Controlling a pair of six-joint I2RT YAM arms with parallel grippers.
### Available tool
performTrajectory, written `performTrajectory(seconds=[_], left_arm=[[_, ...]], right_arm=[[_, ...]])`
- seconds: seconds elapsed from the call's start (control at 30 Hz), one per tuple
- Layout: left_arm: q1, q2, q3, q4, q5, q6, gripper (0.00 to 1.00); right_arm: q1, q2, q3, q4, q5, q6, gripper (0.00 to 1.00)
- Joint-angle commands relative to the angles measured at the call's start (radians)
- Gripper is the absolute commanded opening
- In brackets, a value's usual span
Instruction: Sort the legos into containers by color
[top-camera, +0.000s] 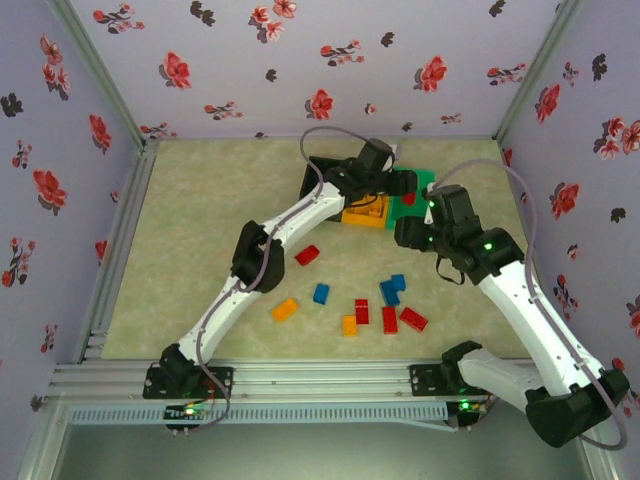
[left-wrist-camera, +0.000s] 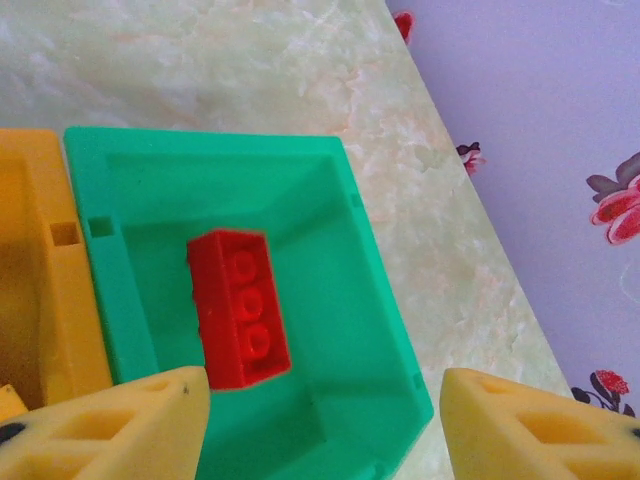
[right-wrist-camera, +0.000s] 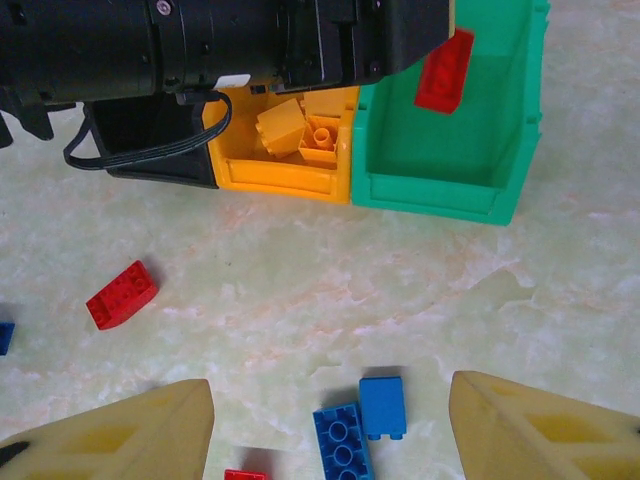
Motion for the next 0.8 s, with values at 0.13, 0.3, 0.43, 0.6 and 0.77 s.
performTrajectory(seconds=[0.13, 0.3, 0.43, 0.6, 0.77], left_arm=[[0.012, -0.276, -0.227, 0.019, -0.118, 0.123, 0.65], [0.056, -0.478, -0.477, 0.021, -0.141, 0.156, 0.65], [0.080, -0.673, -0.729, 0.037, -0.144, 0.190, 0.66], [0.101, -0.888, -1.005, -0.012, -0.187, 0.200, 0.66], [0.120, -1.087, -1.207, -0.169, -0.289, 0.198, 0.67]], right_arm=[[-0.007, -0.011, -0.019, -0.025, 0.024, 0.020, 0.65], [-0.007, 0.008, -0.024, -0.023, 0.027, 0.016, 0.66], [-0.005, 0.028, -0.044, -0.011, 0.013, 0.015, 0.66], [0.020, 0.064, -0.118, 0.047, -0.016, 0.047, 0.65], [0.126, 0.147, -0.195, 0.147, -0.018, 0.113, 0.65]])
